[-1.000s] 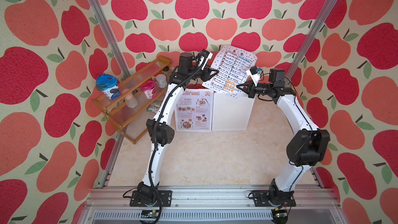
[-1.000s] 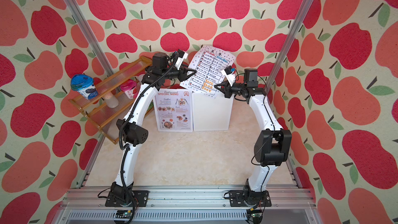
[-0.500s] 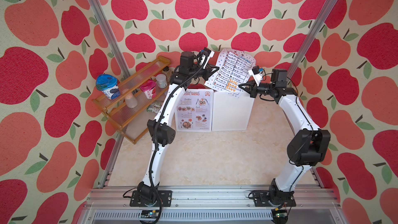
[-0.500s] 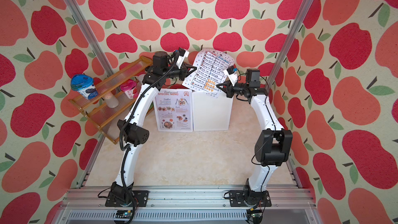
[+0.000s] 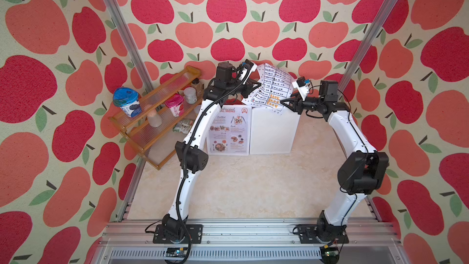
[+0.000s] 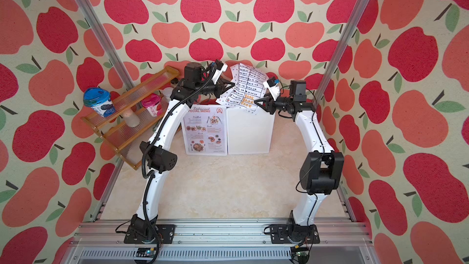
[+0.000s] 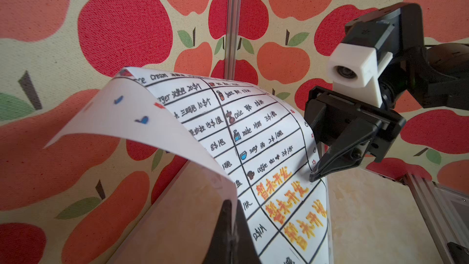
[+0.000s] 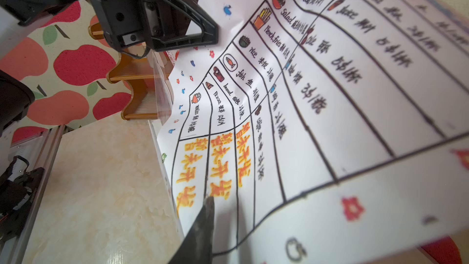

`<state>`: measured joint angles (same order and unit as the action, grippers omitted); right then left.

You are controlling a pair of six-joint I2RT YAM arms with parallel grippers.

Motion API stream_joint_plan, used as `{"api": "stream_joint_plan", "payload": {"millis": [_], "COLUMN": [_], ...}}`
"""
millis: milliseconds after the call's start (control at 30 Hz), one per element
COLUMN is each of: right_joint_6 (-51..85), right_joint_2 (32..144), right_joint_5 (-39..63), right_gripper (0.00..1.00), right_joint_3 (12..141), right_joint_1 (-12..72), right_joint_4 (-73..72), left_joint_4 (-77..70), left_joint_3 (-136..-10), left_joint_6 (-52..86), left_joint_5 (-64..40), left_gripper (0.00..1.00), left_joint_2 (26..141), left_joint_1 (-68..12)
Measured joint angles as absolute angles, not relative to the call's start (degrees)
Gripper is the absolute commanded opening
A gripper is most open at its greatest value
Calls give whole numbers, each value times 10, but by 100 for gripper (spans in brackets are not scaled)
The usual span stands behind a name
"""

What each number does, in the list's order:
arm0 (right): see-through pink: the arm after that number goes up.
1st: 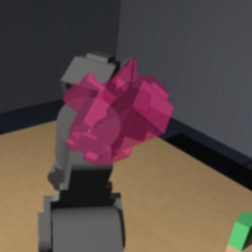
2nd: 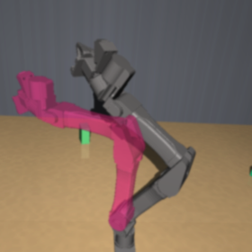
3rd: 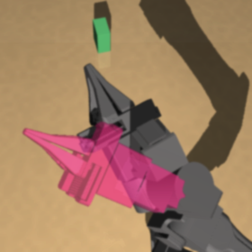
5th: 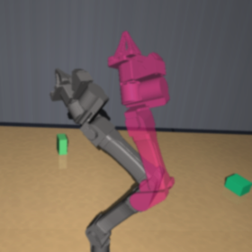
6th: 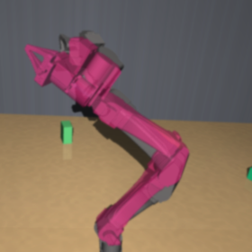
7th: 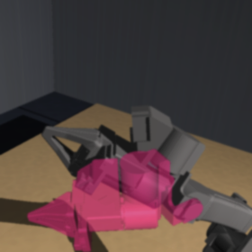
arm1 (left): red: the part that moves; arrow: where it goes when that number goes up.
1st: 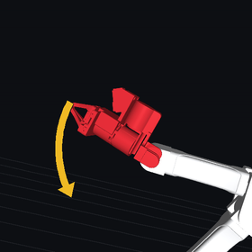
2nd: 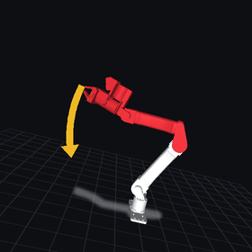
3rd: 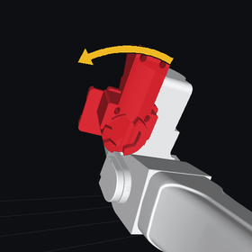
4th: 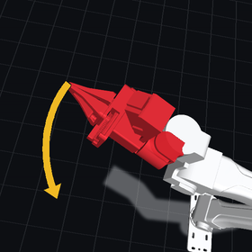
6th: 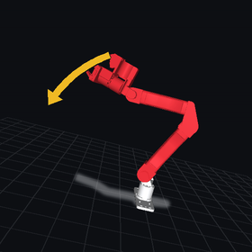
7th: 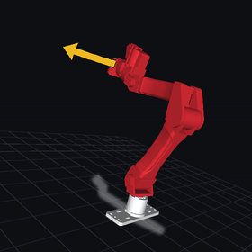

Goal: Insert the menus into the narrow rack
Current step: Insert the menu into the narrow rack.

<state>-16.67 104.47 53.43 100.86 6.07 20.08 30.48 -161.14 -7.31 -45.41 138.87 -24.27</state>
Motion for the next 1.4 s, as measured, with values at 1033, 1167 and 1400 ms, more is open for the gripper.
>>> {"api": "stream_joint_plan", "payload": {"millis": [1033, 1167, 1400], "right_joint_6": [-70, -70, -69], "right_joint_2": [1080, 1080, 1079], "right_joint_5": [504, 522, 554], "right_gripper": [5, 4, 3], "right_joint_3": [1068, 1068, 1064], "right_joint_1": [60, 60, 57], "right_joint_4": [166, 158, 141], "left_joint_4": [321, 322, 319], "left_joint_3": [-1611, -1611, -1611], "left_joint_6": [-98, -101, -98], "left_joint_5": [-448, -443, -441], "left_gripper": [25, 31, 37], "left_joint_2": [1380, 1380, 1380], "left_joint_1": [-252, -252, -252]}}
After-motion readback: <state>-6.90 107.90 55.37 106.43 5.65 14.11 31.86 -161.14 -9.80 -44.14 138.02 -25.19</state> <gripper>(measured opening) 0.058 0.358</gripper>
